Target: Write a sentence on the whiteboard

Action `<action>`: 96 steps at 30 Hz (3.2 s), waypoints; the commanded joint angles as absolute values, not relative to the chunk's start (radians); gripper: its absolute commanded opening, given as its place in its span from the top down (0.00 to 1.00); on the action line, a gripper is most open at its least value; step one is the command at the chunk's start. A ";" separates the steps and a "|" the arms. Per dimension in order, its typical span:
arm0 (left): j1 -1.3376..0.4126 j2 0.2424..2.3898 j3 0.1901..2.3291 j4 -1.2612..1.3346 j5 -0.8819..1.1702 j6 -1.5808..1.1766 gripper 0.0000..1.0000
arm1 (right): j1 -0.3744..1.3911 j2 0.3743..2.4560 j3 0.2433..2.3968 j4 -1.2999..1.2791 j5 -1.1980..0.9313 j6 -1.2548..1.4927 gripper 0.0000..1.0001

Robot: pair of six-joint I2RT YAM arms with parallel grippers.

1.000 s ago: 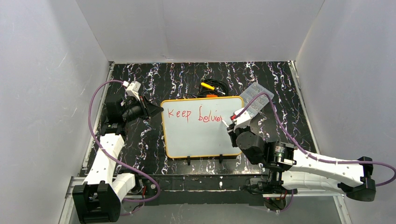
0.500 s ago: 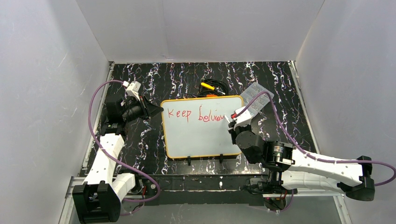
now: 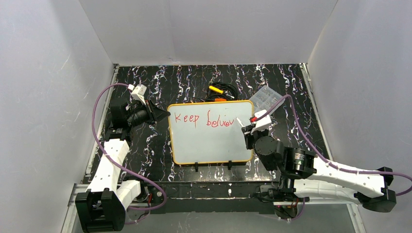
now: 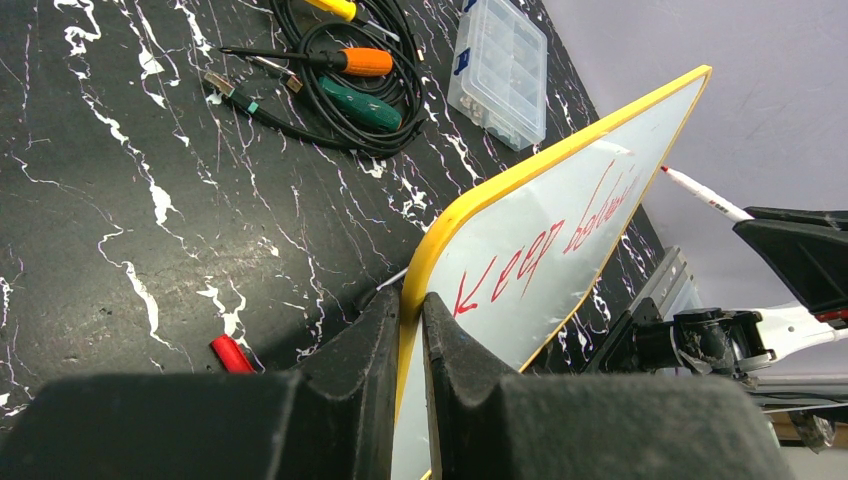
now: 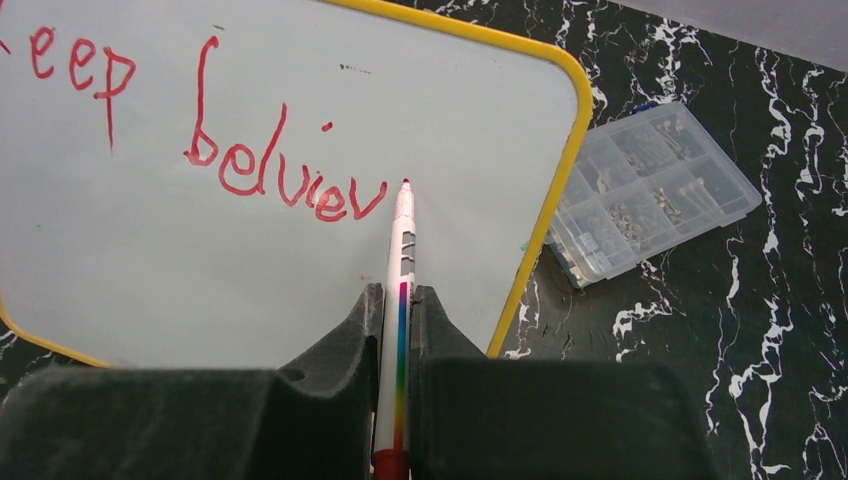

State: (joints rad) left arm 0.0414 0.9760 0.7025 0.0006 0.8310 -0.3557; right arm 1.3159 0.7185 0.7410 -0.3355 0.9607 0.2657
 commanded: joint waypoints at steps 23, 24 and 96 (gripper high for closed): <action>0.023 0.962 0.726 -0.025 0.870 -0.353 1.00 | 1.313 0.773 0.773 -0.437 0.933 0.354 0.99; 0.023 0.962 0.726 -0.025 0.870 -0.353 1.00 | 1.313 0.770 0.773 -0.442 0.925 0.358 0.99; -0.002 0.954 0.724 -0.031 0.862 -0.350 1.00 | 1.313 0.707 0.760 -0.455 0.924 0.388 0.99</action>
State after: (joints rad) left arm 0.0158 0.9665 0.7044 0.0002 0.8268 -0.3553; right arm 1.3159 0.7193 0.7425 -0.4961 0.9123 0.3912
